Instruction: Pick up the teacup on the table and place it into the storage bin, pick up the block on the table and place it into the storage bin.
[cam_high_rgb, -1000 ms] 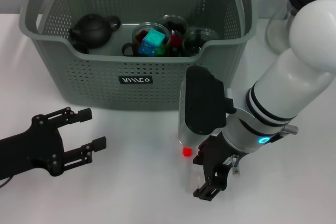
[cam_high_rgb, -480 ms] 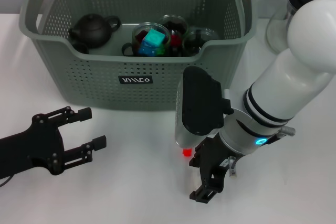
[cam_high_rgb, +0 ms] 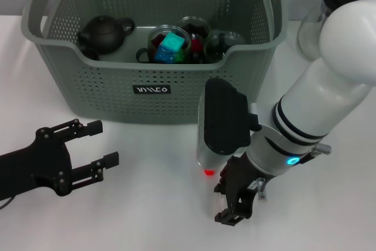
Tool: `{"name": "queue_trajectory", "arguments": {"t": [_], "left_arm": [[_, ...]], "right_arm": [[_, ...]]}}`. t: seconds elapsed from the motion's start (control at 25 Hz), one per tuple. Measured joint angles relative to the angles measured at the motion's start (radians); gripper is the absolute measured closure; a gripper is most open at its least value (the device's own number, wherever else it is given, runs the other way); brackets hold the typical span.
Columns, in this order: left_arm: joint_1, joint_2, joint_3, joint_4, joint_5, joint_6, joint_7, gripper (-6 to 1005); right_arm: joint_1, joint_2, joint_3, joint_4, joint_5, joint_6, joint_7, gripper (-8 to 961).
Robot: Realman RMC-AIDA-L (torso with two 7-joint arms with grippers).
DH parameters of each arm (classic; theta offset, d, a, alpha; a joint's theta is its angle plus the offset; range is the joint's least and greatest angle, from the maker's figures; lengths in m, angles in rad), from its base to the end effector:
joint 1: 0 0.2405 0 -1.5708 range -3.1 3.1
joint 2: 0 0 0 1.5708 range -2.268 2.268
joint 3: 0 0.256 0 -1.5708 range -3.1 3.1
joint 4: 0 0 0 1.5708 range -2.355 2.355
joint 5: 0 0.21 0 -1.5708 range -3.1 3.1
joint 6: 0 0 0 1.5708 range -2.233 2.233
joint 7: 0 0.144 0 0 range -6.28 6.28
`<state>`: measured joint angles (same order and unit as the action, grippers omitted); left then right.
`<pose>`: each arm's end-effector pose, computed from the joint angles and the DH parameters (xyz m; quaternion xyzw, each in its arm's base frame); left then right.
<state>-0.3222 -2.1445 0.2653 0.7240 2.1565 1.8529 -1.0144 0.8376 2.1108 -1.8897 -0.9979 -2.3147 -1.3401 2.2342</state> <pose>-0.3178 0.2386 0.0244 -0.9146 -0.1627 -0.3006 0.2162 0.1345 0.3176 -0.1249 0.9710 -0.0308 0.2358 0.0251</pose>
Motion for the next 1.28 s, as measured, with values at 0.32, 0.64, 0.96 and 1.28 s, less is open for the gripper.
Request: {"name": "queue_trajectory", "arguments": {"t": [0.32, 0.64, 0.96, 1.28], "left_arm": [[0.0, 0.0, 0.0, 0.0, 0.0, 0.0, 0.0, 297], [0.008, 0.0, 0.0, 0.004, -0.005, 0.0, 0.0, 297], [-0.006, 0.005, 0.0, 0.003, -0.006, -0.006, 0.0, 296], [-0.021, 0.008, -0.006, 0.003, -0.007, -0.022, -0.001, 296]], "right_arm": [[-0.001, -0.001, 0.0, -0.004, 0.001, -0.001, -0.001, 436], [-0.069, -0.01, 0.121, -0.151, 0.004, -0.071, -0.029, 523], [-0.247, -0.012, 0.379, -0.293, 0.157, -0.122, -0.202, 524], [-0.309, -0.012, 0.57, -0.128, 0.439, -0.156, -0.446, 523]]}}
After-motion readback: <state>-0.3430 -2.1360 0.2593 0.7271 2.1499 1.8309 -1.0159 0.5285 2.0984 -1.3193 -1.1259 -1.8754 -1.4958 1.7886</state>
